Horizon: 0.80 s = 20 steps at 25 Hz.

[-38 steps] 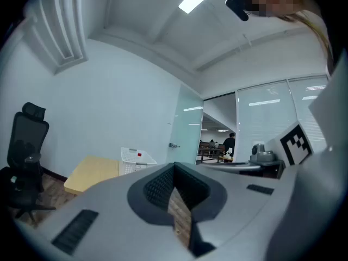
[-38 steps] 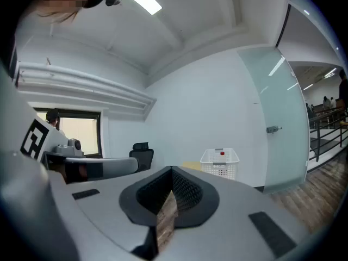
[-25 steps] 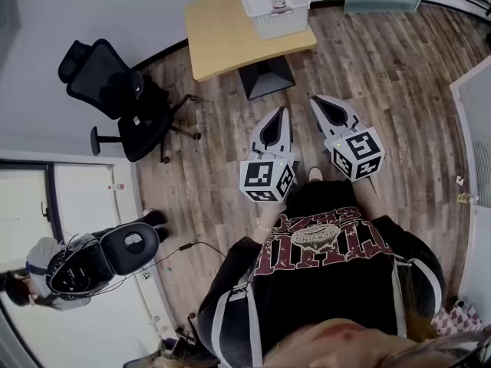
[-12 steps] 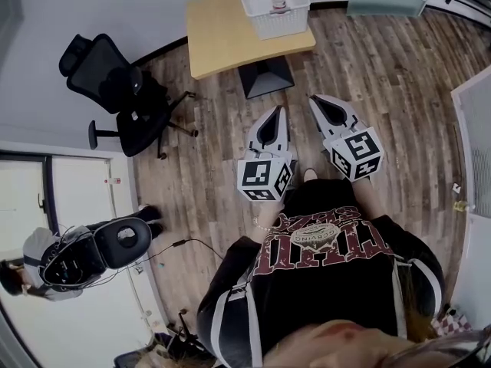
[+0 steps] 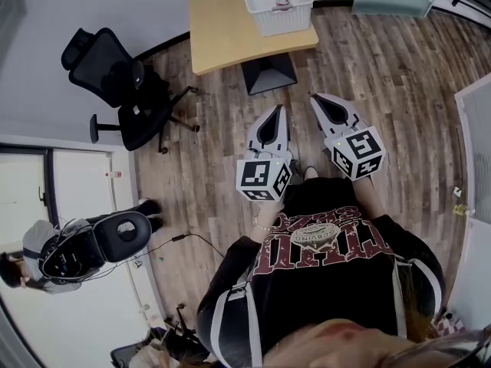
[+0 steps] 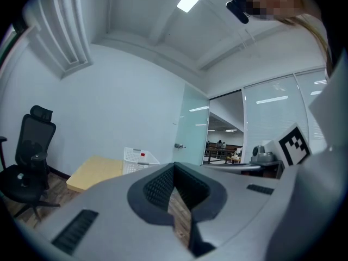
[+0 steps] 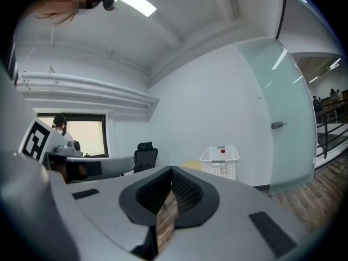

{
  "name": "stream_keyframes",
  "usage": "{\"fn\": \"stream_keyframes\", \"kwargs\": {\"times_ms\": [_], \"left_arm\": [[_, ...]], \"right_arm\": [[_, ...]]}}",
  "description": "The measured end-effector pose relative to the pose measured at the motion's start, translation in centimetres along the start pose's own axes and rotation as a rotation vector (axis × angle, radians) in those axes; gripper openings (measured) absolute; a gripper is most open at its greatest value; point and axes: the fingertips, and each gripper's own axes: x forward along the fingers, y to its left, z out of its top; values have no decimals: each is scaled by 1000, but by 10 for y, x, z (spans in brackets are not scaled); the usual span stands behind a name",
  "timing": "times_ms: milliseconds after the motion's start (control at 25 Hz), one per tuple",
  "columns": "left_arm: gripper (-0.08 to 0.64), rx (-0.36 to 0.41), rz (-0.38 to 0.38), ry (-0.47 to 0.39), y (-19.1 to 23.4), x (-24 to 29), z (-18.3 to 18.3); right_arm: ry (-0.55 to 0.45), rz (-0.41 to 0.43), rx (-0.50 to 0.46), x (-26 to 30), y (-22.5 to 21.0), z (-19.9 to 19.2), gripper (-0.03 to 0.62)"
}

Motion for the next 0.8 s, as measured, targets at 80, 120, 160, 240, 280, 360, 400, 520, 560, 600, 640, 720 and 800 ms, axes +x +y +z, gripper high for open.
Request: {"fn": "stream_keyframes", "kwargs": {"times_ms": [80, 120, 160, 240, 280, 360, 400, 520, 560, 600, 640, 720, 800], "left_arm": [[48, -4, 3, 2, 3, 2, -1], [48, -5, 4, 3, 5, 3, -1], [47, -6, 4, 4, 7, 5, -1], [48, -4, 6, 3, 11, 8, 2], [47, -2, 6, 3, 13, 9, 3], [47, -2, 0, 3, 16, 12, 4], [48, -4, -5, 3, 17, 14, 4], [48, -9, -13, 9, 23, 19, 4], [48, -10, -17, 11, 25, 21, 4], [46, -11, -20, 12, 27, 23, 4], [48, -13, -24, 14, 30, 25, 5], [48, -18, -29, 15, 35, 30, 6], [46, -20, -31, 16, 42, 35, 7]], "right_arm": [[2, 4, 2, 3, 0, -1, 18], [3, 6, 2, 5, 0, -1, 18], [4, 8, 1, 7, 0, 0, 18], [5, 11, -1, 12, -1, 1, 18], [6, 10, -3, 14, -1, 2, 18], [6, 7, -6, 19, -2, 3, 18], [7, 6, -7, 22, -2, 4, 18], [10, 6, -6, 31, -3, 5, 18], [10, 3, -6, 34, -4, 5, 18], [11, -2, -8, 37, -5, 6, 18], [12, -7, -9, 40, -6, 6, 18], [16, -11, -9, 47, -8, 7, 18], [21, -15, -8, 55, -10, 7, 18]]}}
